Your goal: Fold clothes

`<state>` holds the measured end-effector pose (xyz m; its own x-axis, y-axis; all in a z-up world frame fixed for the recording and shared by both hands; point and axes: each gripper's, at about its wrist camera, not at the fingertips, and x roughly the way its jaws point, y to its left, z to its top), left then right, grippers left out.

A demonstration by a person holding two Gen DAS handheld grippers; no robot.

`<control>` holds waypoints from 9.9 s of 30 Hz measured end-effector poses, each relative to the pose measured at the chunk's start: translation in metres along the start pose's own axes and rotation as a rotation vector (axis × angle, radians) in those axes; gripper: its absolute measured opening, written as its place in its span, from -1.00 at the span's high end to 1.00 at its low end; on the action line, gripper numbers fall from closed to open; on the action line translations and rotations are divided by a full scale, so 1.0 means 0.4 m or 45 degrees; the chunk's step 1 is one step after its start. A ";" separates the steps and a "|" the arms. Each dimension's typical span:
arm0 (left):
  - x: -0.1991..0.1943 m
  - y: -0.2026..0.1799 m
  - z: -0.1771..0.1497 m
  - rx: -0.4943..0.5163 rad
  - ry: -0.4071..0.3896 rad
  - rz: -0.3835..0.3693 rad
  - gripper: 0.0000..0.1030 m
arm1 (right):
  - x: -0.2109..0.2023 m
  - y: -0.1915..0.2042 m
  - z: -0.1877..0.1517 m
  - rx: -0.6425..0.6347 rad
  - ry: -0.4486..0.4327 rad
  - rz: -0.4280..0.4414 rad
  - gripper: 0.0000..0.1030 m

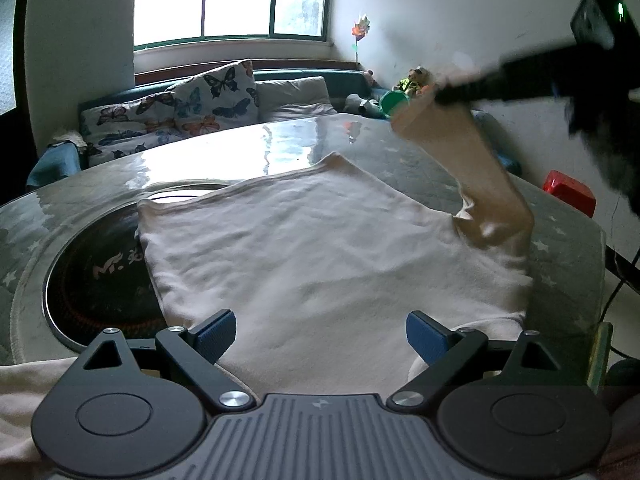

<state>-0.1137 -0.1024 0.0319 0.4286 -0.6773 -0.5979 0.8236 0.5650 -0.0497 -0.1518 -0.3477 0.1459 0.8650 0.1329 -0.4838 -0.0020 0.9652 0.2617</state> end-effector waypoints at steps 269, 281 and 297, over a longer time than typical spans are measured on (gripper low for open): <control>-0.306 0.428 -0.026 -0.441 0.323 0.891 -0.36 | 0.222 0.157 -0.235 -0.659 0.244 0.250 -0.65; -0.252 0.504 -0.115 -0.944 0.154 0.880 -0.31 | 0.203 0.127 -0.227 -0.583 0.225 0.191 -0.65; -0.258 0.452 -0.052 -0.934 -0.067 0.730 0.82 | 0.198 0.090 -0.224 -0.471 0.229 0.127 -0.65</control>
<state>-0.0166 0.0794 0.0680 0.7284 -0.2131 -0.6512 0.0481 0.9639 -0.2618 -0.1285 -0.2822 0.0422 0.7500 0.2353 -0.6182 -0.2894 0.9571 0.0132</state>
